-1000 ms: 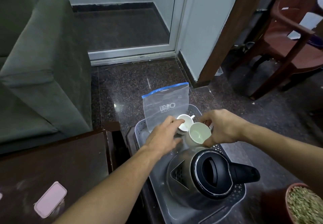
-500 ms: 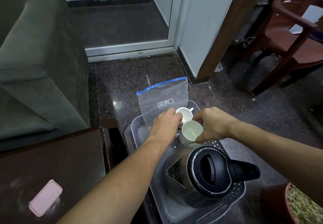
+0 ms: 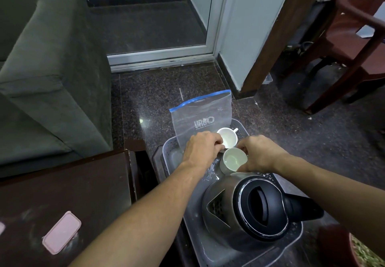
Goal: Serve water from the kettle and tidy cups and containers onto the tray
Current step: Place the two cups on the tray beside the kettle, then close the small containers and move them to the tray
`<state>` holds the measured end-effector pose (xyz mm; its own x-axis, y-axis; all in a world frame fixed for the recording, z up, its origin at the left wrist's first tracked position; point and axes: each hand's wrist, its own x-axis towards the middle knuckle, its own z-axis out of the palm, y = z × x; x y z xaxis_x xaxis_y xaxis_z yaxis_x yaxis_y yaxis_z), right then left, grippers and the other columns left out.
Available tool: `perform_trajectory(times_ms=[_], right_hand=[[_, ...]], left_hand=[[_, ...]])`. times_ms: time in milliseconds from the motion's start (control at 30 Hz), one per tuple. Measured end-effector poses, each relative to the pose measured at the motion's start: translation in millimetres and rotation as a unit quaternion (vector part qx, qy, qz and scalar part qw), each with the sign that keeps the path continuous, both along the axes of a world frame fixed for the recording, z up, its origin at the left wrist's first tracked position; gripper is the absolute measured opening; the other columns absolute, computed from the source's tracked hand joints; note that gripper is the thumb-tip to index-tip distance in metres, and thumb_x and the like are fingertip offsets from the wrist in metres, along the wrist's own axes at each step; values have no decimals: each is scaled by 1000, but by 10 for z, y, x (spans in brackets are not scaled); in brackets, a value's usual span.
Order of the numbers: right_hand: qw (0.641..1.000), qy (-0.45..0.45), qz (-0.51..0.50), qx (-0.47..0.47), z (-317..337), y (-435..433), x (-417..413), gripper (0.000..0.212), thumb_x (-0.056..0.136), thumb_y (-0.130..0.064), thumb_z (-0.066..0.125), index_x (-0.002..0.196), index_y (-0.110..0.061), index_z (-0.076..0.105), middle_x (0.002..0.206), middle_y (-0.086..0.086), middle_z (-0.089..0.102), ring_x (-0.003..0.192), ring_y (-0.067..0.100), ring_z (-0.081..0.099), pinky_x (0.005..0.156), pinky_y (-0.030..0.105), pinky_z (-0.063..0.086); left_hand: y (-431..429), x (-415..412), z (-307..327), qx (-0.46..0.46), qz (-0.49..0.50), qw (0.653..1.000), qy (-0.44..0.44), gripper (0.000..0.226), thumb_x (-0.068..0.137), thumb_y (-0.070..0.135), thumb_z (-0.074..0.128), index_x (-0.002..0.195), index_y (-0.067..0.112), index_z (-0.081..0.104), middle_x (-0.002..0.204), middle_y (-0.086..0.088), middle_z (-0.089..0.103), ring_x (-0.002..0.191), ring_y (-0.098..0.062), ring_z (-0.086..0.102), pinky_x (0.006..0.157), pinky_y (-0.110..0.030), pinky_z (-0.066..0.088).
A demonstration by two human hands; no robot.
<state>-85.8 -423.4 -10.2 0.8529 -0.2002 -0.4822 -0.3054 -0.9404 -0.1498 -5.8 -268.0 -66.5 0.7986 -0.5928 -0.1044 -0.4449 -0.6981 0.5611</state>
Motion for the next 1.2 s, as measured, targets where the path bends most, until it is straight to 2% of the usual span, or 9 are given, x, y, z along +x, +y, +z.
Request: perform_trajectory(times_ms=[167, 233, 300, 400, 467, 567, 733, 867, 1200], right_hand=[[997, 34, 50, -50, 75, 21, 59, 53, 69, -47, 87, 117, -30, 71, 113, -2, 73, 103, 20, 67, 88, 31, 54], [991, 66, 73, -89, 132, 39, 114, 51, 68, -53, 85, 113, -31, 72, 113, -3, 74, 105, 20, 68, 85, 28, 52], [984, 84, 86, -133, 213, 83, 181, 39, 66, -59, 82, 91, -31, 72, 101, -5, 73, 99, 19, 69, 76, 26, 50], [984, 22, 54, -169, 336, 234, 325, 34, 67, -52, 79, 57, -32, 54, 75, -4, 64, 82, 24, 69, 64, 26, 49], [988, -32, 19, -150, 442, 520, 456, 24, 66, -42, 79, 55, -36, 59, 72, -1, 67, 76, 28, 67, 66, 29, 52], [991, -95, 3, -96, 621, 1228, 630, 16, 71, -35, 77, 61, -37, 64, 82, 4, 75, 80, 32, 70, 71, 36, 56], [979, -200, 34, 26, 703, 2760, 745, 7, 82, -28, 72, 75, -27, 72, 85, 8, 78, 88, 34, 73, 74, 38, 55], [970, -210, 63, 106, 651, 3861, 755, 9, 87, -26, 69, 91, -23, 77, 92, 9, 78, 93, 32, 73, 80, 40, 57], [957, -194, 95, 196, 384, 6117, 705, 10, 87, -26, 68, 91, -27, 77, 89, 5, 79, 90, 31, 73, 79, 38, 57]], left_hand=[[81, -21, 106, -7, -20, 1000, 12, 36, 94, 41, 70, 128, 29, 70, 111, -1, 74, 105, -26, 68, 95, -41, 53], [168, -35, 164, -21, -20, 999, 18, 36, 94, 38, 70, 128, 28, 70, 114, -3, 74, 110, -29, 67, 97, -42, 51], [298, -51, 226, -42, -10, 999, 14, 33, 94, 36, 69, 125, 27, 71, 114, -6, 73, 112, -31, 66, 97, -43, 51], [606, -57, 295, -64, 16, 998, -10, 27, 95, 33, 67, 120, 24, 72, 112, -9, 73, 110, -34, 67, 91, -43, 52], [907, -29, 319, -84, 44, 995, -22, 25, 96, 31, 66, 118, 21, 73, 111, -11, 72, 108, -37, 67, 88, -43, 52], [1468, 11, 415, -123, 107, 986, -45, 24, 97, 28, 64, 117, 19, 75, 108, -13, 72, 103, -39, 67, 83, -43, 53], [2684, 55, 589, -126, 176, 973, -84, 25, 98, 26, 62, 118, 19, 74, 109, -11, 71, 103, -37, 68, 84, -44, 55], [3702, 24, 704, -106, 230, 963, -88, 24, 99, 26, 60, 118, 19, 73, 110, -9, 70, 104, -35, 66, 87, -44, 51], [5876, -229, 653, -55, 330, 940, -67, 25, 98, 26, 59, 120, 23, 71, 114, -5, 69, 106, -33, 66, 86, -43, 49]])
